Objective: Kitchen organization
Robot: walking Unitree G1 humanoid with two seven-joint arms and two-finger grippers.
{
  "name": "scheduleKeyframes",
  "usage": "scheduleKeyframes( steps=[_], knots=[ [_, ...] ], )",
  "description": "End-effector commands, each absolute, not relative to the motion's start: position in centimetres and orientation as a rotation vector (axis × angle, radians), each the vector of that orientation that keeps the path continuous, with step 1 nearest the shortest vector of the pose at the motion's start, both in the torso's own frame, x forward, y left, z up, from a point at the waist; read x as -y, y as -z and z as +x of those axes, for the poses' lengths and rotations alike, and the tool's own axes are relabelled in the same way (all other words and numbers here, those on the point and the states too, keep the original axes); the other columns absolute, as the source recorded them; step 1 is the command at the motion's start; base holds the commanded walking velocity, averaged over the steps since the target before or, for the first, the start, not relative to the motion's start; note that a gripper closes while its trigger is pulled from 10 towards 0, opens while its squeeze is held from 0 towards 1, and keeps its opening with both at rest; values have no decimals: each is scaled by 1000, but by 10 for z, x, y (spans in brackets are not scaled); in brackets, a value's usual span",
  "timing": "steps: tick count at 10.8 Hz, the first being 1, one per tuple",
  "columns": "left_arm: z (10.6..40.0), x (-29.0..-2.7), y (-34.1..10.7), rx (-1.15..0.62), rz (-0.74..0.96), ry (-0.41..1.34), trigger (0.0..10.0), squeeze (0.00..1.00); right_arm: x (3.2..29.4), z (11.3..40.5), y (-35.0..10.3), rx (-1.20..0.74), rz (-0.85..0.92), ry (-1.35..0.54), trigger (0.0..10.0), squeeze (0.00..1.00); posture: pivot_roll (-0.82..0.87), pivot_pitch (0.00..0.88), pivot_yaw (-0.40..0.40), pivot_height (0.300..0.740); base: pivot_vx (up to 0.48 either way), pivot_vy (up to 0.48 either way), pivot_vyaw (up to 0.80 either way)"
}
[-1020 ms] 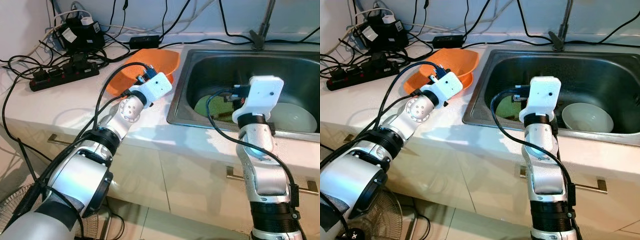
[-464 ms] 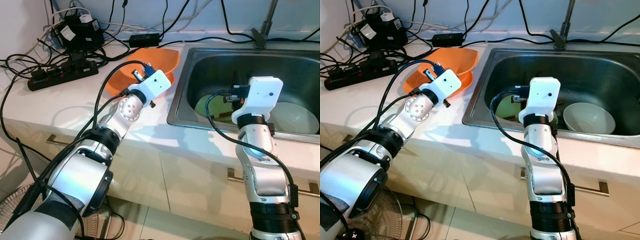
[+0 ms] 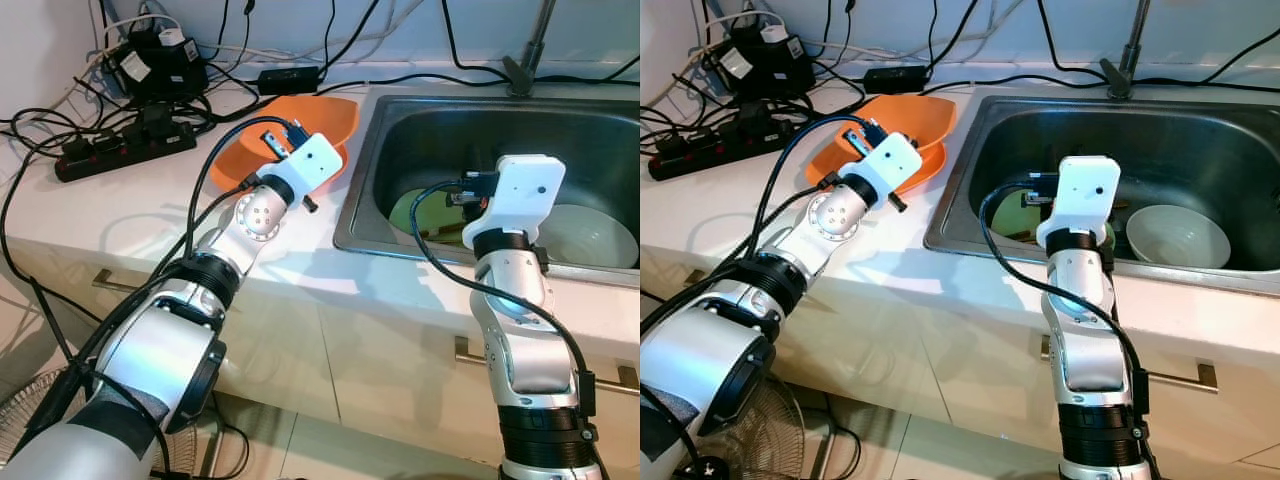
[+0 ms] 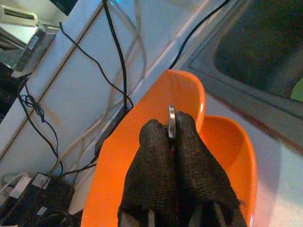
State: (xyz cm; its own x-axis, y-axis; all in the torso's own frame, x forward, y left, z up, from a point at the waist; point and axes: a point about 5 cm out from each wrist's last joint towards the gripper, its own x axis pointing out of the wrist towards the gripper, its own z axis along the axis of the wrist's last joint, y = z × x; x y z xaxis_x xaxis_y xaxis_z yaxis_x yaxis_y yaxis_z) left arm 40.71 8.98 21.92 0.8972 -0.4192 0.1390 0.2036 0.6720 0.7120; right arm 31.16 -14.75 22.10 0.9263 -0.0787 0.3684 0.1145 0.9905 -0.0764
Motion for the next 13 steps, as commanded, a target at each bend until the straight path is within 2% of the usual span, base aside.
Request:
scheduleKeyframes(
  steps=[1,4,5,6,7,8,9,10,13],
  knots=[
    [407,-91,-227,354,744,337,0,0,143,311,-220,366,-92,91,10000,0,-41,110,141,740,0,0,0],
    [400,-86,-254,584,788,285,0,0,143,313,-218,363,-91,93,10000,0,-36,98,142,740,0,0,0],
    [393,-80,-270,688,693,308,0,0,143,314,-218,363,-91,91,10000,0,-33,93,143,740,0,0,0],
    [389,-76,-275,718,625,338,3412,0,143,315,-218,363,-90,91,10000,0,-32,91,142,740,0,0,0],
    [380,-65,-279,753,504,430,10000,0,143,317,-216,362,-93,87,10000,0,-29,87,141,740,0,0,0],
    [374,-57,-278,732,364,522,10000,0,142,318,-214,362,-121,78,10000,1000,-31,78,141,740,0,0,0],
    [368,-51,-275,699,223,596,10000,0,143,320,-211,361,-167,72,10000,1000,-30,71,140,740,0,0,0],
    [365,-49,-273,668,109,634,10000,0,143,320,-210,384,-285,55,10000,1000,-28,61,140,740,0,0,0],
    [354,-49,-275,658,-38,762,10000,0,139,320,-207,428,-450,20,10000,1000,-23,37,143,740,0,0,0]
  ],
)
